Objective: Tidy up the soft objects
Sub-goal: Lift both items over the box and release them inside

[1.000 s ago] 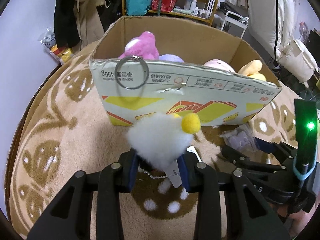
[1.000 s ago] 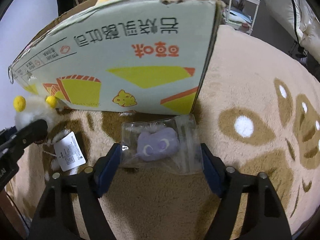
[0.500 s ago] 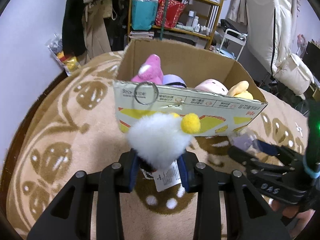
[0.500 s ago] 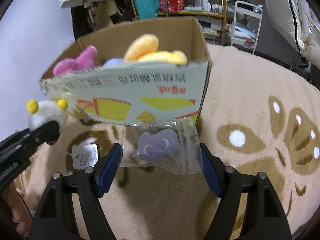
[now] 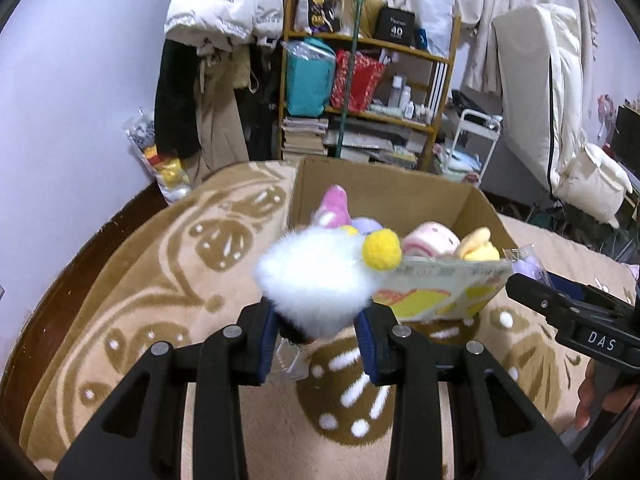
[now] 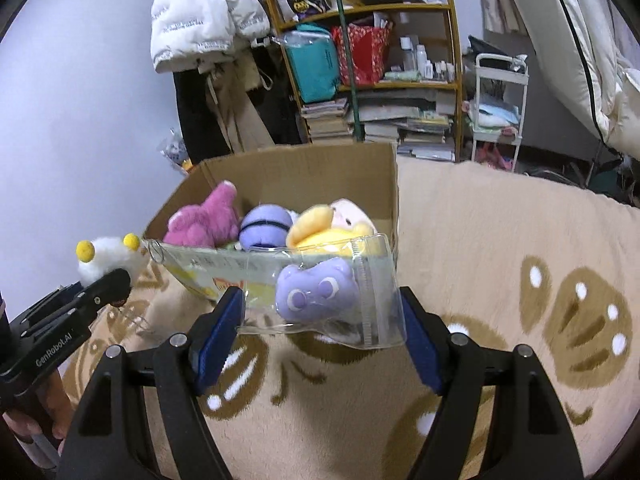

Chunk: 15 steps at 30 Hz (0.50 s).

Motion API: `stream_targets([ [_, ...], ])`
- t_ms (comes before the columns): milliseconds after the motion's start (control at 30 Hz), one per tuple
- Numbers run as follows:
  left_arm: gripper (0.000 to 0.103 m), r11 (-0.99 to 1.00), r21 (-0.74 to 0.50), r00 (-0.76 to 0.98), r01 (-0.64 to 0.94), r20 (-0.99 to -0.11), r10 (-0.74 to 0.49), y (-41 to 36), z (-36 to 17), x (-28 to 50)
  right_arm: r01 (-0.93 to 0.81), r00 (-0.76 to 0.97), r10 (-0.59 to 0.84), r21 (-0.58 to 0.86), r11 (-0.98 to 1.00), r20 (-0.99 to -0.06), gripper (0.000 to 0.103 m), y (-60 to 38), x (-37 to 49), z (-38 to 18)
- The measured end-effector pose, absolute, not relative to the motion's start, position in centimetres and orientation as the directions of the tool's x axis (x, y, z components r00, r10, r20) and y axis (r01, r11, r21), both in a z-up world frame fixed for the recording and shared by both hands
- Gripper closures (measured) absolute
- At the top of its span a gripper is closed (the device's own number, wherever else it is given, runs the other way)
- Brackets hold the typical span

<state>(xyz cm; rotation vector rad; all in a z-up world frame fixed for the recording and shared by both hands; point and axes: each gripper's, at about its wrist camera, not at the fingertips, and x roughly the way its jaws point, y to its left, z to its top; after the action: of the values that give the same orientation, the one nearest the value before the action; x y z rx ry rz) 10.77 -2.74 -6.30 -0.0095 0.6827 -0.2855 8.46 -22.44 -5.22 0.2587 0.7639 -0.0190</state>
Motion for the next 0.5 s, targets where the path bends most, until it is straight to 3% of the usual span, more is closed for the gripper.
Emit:
stream_targets([
  [500,0.07,0.948,-0.032,0.824,0.316,-0.487,-0.291,-4.8,-1.3,13.0,0.054,0.793,0.093,0.221,0.974,-0.602,0.023,-23.0,10.3,-2.6],
])
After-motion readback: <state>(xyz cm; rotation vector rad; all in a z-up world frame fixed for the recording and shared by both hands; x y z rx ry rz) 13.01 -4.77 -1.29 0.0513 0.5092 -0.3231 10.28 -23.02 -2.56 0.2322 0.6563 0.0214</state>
